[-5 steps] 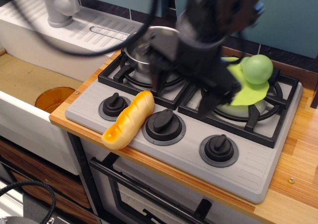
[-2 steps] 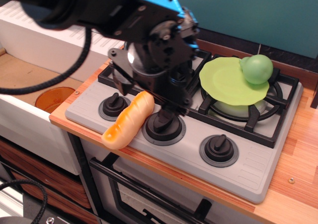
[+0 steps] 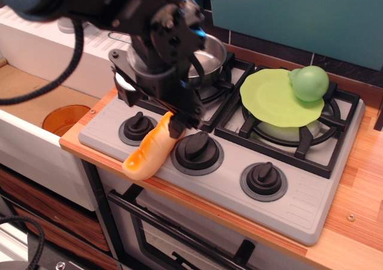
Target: Put pear on plate and bread in pot or pan on stove
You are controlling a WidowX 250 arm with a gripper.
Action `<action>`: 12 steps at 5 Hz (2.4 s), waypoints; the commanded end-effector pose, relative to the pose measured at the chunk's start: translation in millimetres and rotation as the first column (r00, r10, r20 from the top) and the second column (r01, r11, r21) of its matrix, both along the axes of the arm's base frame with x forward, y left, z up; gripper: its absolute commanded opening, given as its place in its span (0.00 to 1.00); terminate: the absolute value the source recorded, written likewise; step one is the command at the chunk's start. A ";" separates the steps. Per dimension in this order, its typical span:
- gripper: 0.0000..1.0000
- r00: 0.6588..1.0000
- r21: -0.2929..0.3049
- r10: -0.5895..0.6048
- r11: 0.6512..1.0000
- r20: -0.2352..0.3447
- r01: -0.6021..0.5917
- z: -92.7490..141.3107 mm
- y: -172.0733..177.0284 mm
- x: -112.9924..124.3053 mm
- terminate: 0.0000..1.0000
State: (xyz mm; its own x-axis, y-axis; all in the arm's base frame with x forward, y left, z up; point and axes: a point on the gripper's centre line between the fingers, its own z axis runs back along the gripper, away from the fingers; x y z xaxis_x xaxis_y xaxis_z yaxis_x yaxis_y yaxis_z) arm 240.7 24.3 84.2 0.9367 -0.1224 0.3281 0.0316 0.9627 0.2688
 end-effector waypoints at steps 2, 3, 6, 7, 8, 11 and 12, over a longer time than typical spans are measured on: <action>1.00 0.999 -0.075 0.042 0.996 -0.005 -0.042 -30.4 10.1 12.2 0.00; 1.00 0.999 -0.082 0.049 0.995 -0.005 -0.049 -38.1 15.2 7.6 0.00; 1.00 0.998 -0.121 0.062 0.991 -0.005 -0.062 -65.7 15.4 -2.8 0.00; 1.00 0.998 -0.141 0.063 0.988 -0.015 -0.064 -73.9 11.8 -1.5 0.00; 0.00 0.997 -0.167 0.074 0.983 -0.034 -0.078 -72.5 9.8 -7.7 0.00; 0.00 0.994 -0.113 0.088 0.989 -0.059 -0.094 -33.9 -5.4 20.5 0.00; 0.00 0.995 -0.083 0.080 0.993 -0.065 -0.085 -5.4 -1.1 18.5 0.00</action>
State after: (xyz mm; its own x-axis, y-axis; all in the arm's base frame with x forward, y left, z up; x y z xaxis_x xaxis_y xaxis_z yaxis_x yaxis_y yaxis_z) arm 248.2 26.0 70.3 0.9734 -0.0206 0.2284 -0.0234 0.9819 0.1881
